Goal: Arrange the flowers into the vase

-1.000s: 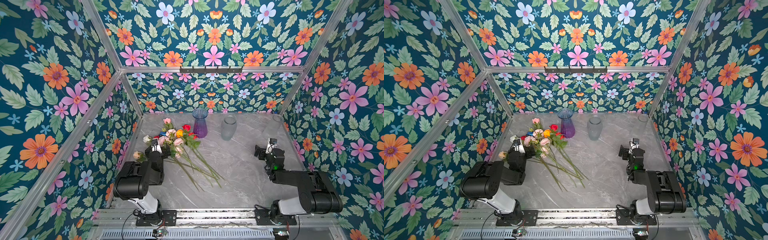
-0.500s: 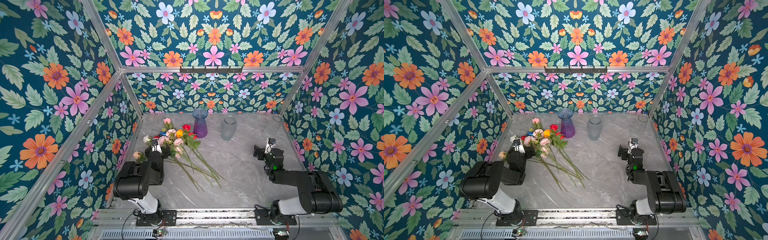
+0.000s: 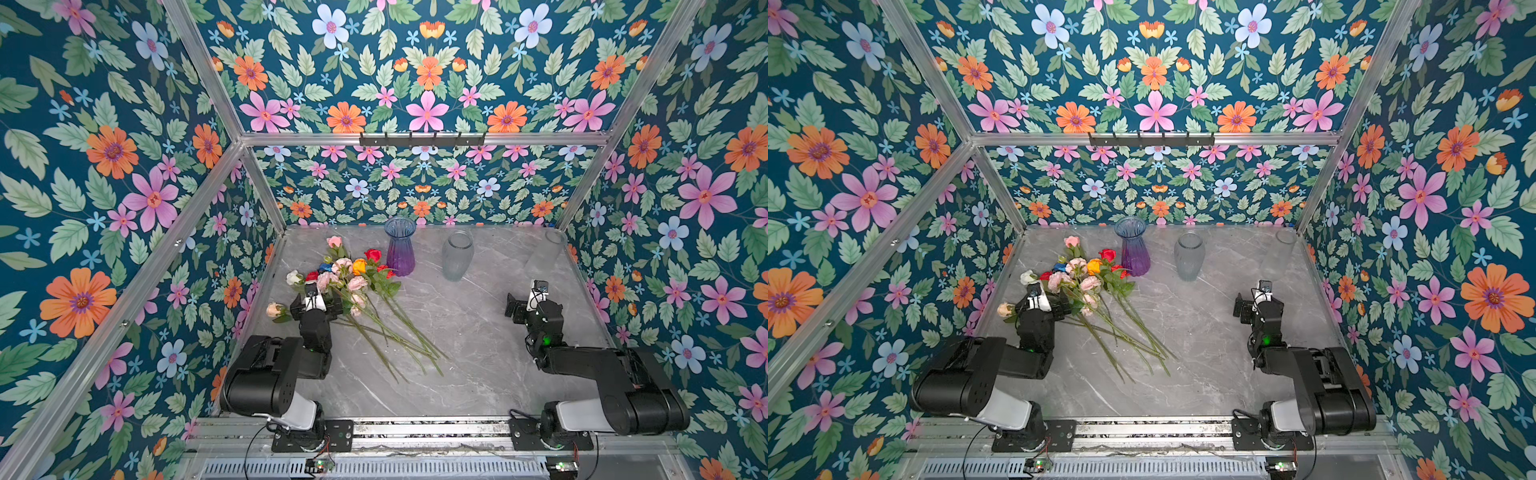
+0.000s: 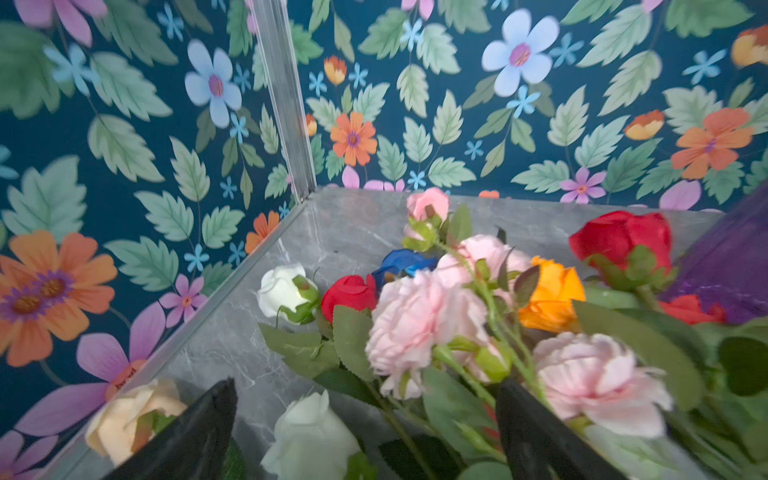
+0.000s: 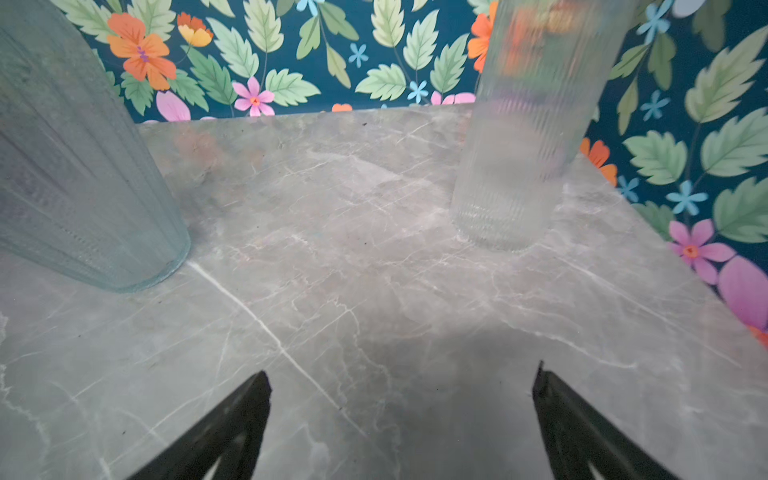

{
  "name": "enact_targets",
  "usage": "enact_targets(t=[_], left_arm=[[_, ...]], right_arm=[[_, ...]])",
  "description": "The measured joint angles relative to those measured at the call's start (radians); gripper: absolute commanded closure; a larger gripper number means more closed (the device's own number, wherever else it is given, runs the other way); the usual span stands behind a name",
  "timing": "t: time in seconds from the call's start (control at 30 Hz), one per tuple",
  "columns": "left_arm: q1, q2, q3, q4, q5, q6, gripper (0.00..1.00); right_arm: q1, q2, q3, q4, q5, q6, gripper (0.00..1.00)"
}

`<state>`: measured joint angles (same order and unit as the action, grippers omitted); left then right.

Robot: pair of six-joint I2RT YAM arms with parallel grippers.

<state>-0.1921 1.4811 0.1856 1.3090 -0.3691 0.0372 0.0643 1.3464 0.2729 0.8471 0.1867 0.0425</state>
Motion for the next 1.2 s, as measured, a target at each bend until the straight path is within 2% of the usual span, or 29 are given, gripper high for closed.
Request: enact_targets(t=[0.1,0.17,0.27,0.37,0.43,0.6,0.73,0.97,1.1,1.2], left_arm=[[-0.208,-0.068,-0.031,0.091,-0.14,0.154,0.0],[-0.347,-0.117,-0.022,0.134,-0.204,0.26,0.0],[-0.442,-0.203,0.035,0.108,-0.24,0.306,0.0],[-0.457,-0.275,0.092,-0.003,-0.224,0.249,0.0],[-0.459,-0.3,0.115,-0.077,-0.193,0.195,0.0],[-0.446,-0.302,0.15,-0.22,-0.079,0.058,0.0],[-0.43,-0.288,0.171,-0.284,-0.002,-0.033,0.0],[-0.419,-0.27,0.17,-0.325,0.052,-0.114,0.02],[-0.418,-0.269,0.17,-0.333,0.06,-0.125,0.04],[-0.418,-0.272,0.17,-0.335,0.068,-0.131,0.05]], right_arm=[[0.018,-0.128,0.135,-0.201,0.036,0.019,0.01],[0.022,-0.199,0.238,-0.348,0.064,0.134,0.01],[0.014,-0.274,0.332,-0.539,0.035,0.28,0.01],[0.018,-0.288,0.438,-0.69,-0.091,0.354,0.01],[0.019,-0.247,0.552,-0.781,-0.163,0.381,0.01],[0.032,0.042,1.062,-1.106,-0.354,0.394,0.26],[0.072,0.316,1.475,-1.395,-0.42,0.348,0.3],[0.195,0.638,1.889,-1.759,-0.362,0.266,0.32],[0.238,0.763,2.053,-1.878,-0.28,0.242,0.32],[0.256,0.831,2.146,-1.947,-0.207,0.233,0.35]])
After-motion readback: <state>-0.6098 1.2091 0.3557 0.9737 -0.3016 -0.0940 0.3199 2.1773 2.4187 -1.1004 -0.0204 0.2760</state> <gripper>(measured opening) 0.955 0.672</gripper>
